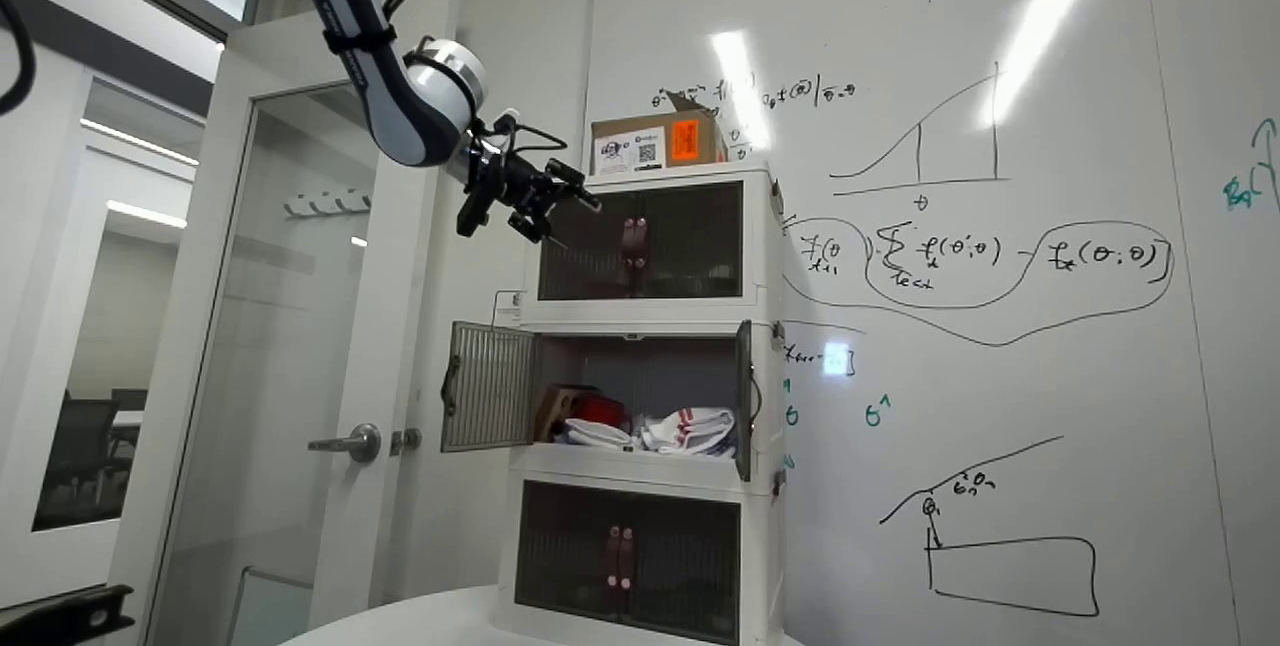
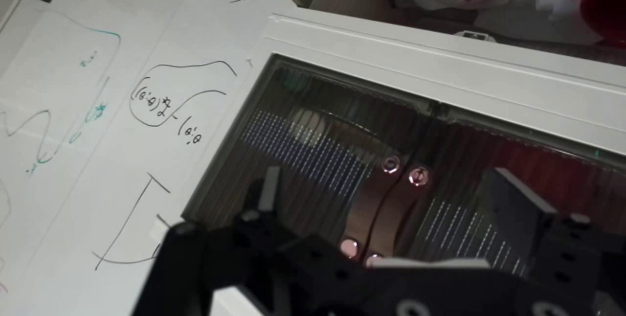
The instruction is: Open the top left cabinet door
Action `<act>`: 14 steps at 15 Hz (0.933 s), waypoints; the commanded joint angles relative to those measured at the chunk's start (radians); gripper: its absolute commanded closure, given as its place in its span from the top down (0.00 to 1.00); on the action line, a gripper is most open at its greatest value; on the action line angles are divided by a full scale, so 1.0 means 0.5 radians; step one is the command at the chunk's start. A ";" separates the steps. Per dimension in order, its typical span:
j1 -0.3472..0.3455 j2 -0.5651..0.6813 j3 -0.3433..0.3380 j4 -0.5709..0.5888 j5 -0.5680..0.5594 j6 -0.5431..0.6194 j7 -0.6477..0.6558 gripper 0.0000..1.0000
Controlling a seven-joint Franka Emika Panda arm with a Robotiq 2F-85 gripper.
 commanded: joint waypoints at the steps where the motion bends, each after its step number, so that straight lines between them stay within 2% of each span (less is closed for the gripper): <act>1: 0.162 0.241 -0.192 0.280 0.032 0.112 -0.087 1.00; 6: 0.247 0.385 -0.304 0.524 0.034 0.171 -0.085 1.00; 14: 0.318 0.512 -0.408 0.756 -0.119 0.123 -0.020 1.00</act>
